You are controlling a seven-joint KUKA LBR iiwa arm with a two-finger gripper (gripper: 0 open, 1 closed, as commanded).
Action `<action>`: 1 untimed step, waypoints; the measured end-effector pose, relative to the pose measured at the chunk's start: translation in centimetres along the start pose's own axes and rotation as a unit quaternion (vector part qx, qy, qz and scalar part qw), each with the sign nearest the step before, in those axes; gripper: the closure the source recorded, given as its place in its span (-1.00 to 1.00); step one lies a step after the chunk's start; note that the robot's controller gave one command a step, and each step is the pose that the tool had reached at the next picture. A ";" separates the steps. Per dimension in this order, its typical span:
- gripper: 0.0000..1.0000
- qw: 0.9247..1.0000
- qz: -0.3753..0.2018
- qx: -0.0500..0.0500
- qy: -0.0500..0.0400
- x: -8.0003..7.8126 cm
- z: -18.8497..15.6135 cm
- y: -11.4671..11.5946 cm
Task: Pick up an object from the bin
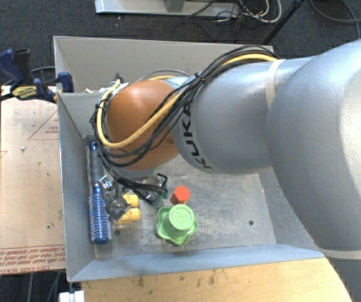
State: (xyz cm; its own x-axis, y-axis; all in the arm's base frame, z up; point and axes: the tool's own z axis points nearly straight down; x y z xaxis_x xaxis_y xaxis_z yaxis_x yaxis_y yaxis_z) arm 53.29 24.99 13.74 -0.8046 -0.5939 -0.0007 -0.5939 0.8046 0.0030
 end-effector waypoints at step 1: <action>-1.00 1.000 0.002 0.001 -0.001 0.0 -0.3 -0.2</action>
Offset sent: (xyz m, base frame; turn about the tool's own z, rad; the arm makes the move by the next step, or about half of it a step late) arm 0.0000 0.0000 0.0000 0.0000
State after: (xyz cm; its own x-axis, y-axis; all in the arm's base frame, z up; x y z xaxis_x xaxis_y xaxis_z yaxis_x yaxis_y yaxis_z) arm 53.37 24.82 14.00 -0.8067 -0.5910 -0.0024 -0.5910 0.8067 0.0014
